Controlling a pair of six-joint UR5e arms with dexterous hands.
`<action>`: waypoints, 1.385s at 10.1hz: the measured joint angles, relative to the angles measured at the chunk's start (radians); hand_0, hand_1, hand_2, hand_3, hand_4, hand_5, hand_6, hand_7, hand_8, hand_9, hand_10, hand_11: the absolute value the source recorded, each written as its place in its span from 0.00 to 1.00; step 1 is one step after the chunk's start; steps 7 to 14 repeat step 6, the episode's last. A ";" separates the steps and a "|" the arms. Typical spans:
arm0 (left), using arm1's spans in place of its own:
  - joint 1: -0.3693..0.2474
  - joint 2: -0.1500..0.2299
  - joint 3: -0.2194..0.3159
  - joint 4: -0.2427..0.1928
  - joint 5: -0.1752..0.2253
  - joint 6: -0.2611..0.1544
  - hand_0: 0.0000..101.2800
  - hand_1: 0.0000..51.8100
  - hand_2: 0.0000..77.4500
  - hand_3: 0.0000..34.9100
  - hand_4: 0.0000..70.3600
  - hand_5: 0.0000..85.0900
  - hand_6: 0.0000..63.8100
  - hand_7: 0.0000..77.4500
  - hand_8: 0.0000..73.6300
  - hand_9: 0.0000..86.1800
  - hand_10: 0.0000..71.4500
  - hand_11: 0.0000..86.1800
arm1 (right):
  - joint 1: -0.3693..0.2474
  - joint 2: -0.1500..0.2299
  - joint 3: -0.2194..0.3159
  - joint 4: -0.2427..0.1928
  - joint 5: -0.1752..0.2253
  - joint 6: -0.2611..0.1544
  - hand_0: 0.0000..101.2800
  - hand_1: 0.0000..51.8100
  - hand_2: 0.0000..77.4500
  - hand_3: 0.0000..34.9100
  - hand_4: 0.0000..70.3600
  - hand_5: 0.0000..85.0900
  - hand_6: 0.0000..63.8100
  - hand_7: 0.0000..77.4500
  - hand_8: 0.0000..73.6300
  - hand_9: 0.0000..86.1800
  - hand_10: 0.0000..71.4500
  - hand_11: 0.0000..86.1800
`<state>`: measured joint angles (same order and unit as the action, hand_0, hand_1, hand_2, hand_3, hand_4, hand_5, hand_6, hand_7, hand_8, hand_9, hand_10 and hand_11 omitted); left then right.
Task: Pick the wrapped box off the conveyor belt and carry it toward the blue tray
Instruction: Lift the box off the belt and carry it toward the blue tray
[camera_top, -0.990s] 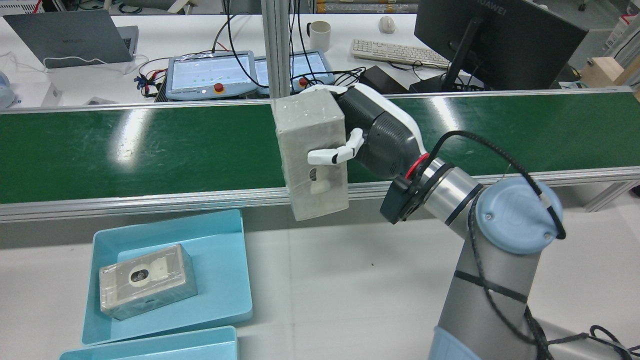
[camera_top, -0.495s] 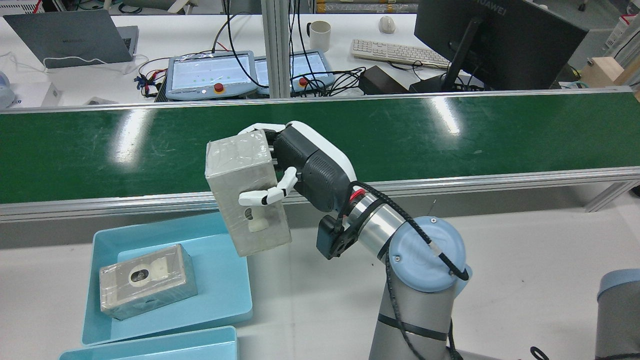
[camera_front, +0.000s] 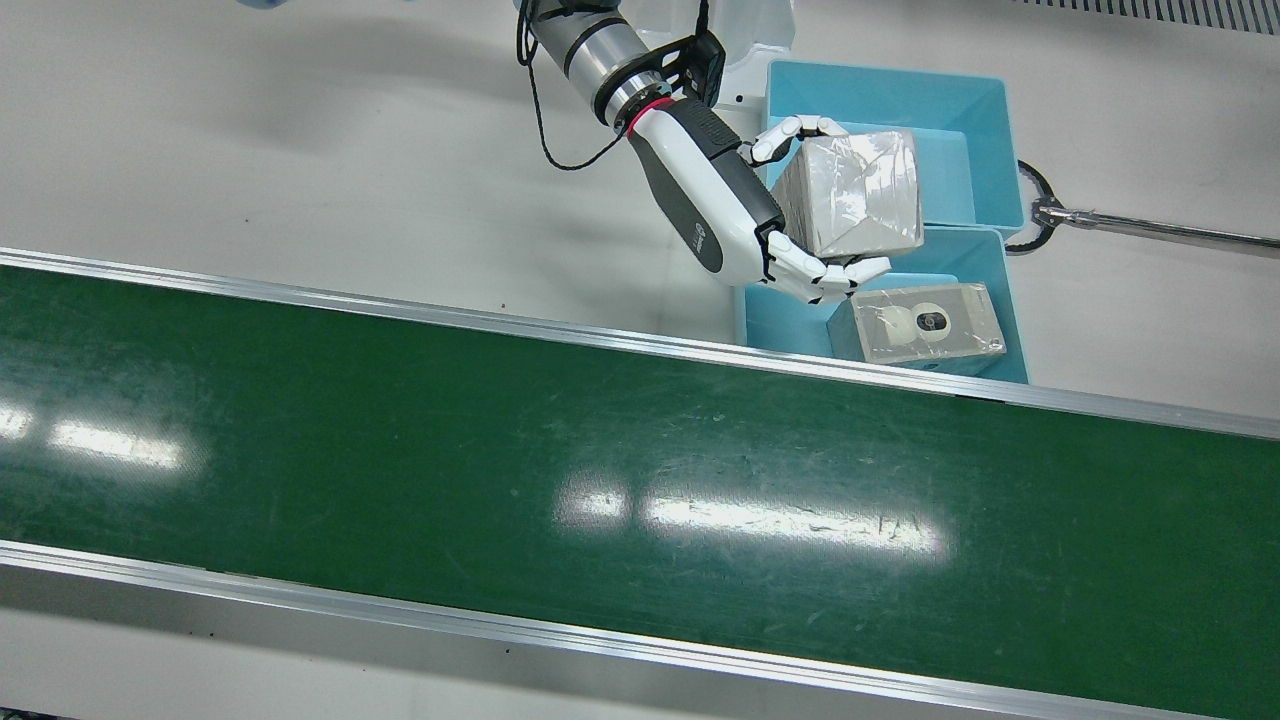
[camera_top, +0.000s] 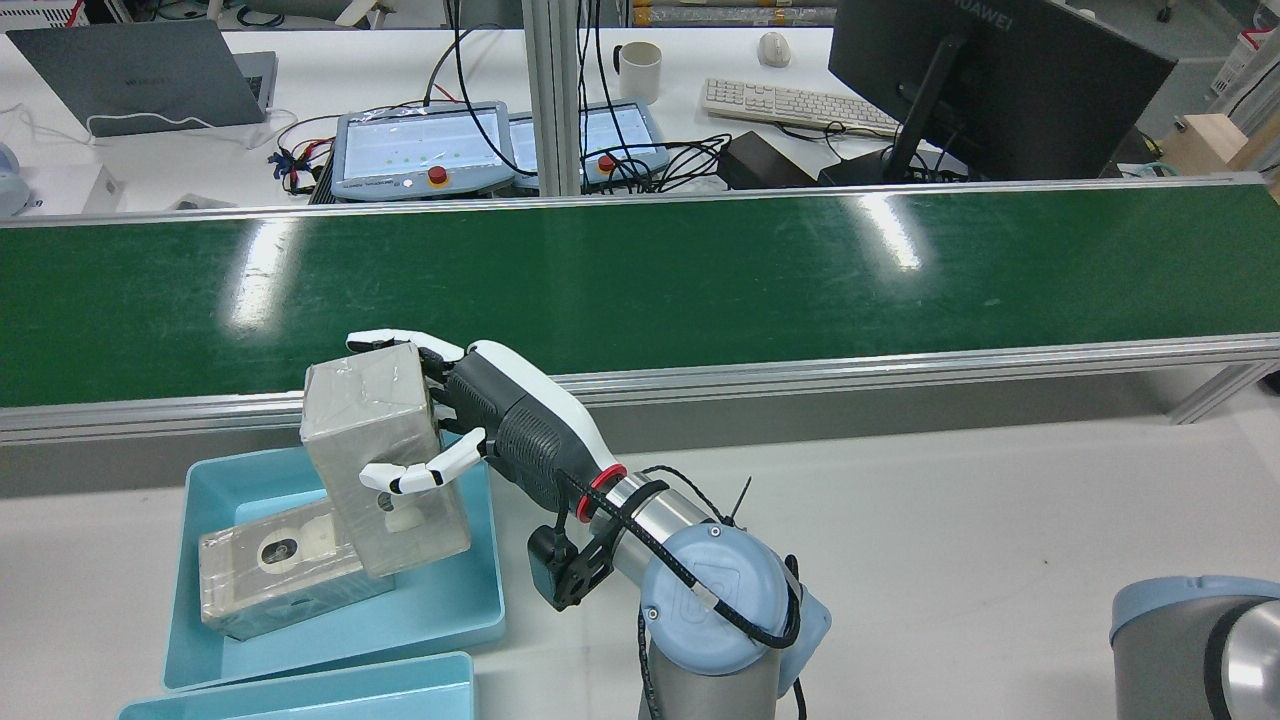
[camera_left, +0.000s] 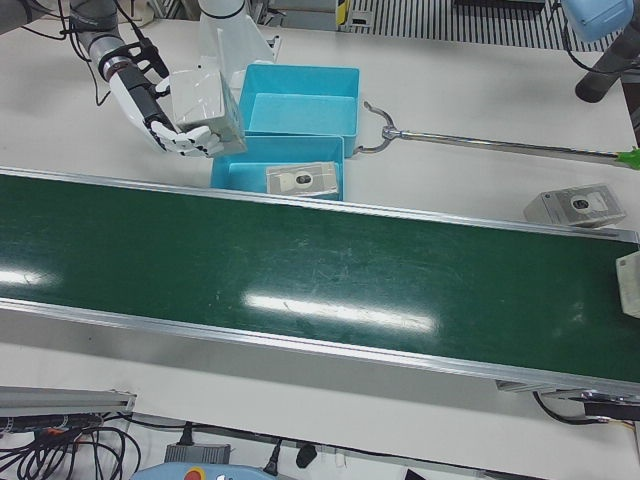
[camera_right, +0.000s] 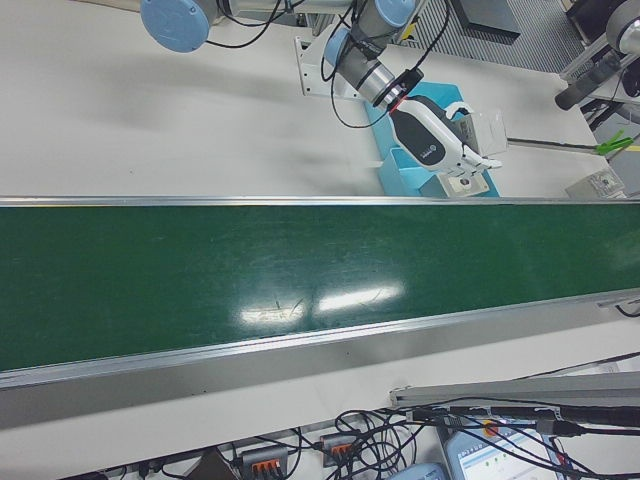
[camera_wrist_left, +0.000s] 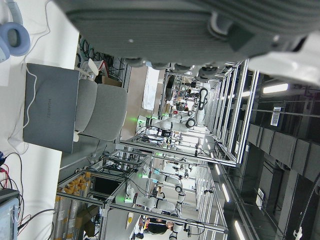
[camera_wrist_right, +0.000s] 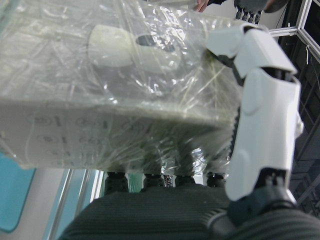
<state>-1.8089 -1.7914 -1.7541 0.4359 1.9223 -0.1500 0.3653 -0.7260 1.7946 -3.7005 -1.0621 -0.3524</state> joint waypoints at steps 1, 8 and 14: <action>0.000 0.000 0.000 0.000 0.000 0.000 0.00 0.00 0.01 0.00 0.00 0.01 0.00 0.01 0.01 0.00 0.00 0.01 | -0.010 0.006 -0.003 0.000 -0.001 0.000 0.44 0.22 0.50 0.48 0.17 0.10 0.05 0.35 0.01 0.13 0.18 0.03; 0.000 0.000 0.000 0.000 0.000 0.000 0.00 0.00 0.01 0.00 0.00 0.01 0.00 0.01 0.01 0.00 0.01 0.00 | -0.028 0.006 0.031 -0.007 -0.047 0.000 0.44 0.19 0.03 0.68 0.15 0.14 0.04 0.25 0.00 0.03 0.00 0.01; 0.000 0.000 0.000 0.000 0.000 0.000 0.00 0.00 0.01 0.00 0.00 0.01 0.00 0.01 0.01 0.00 0.01 0.00 | -0.028 0.006 0.031 -0.007 -0.047 0.000 0.44 0.19 0.03 0.68 0.15 0.14 0.04 0.25 0.00 0.03 0.00 0.01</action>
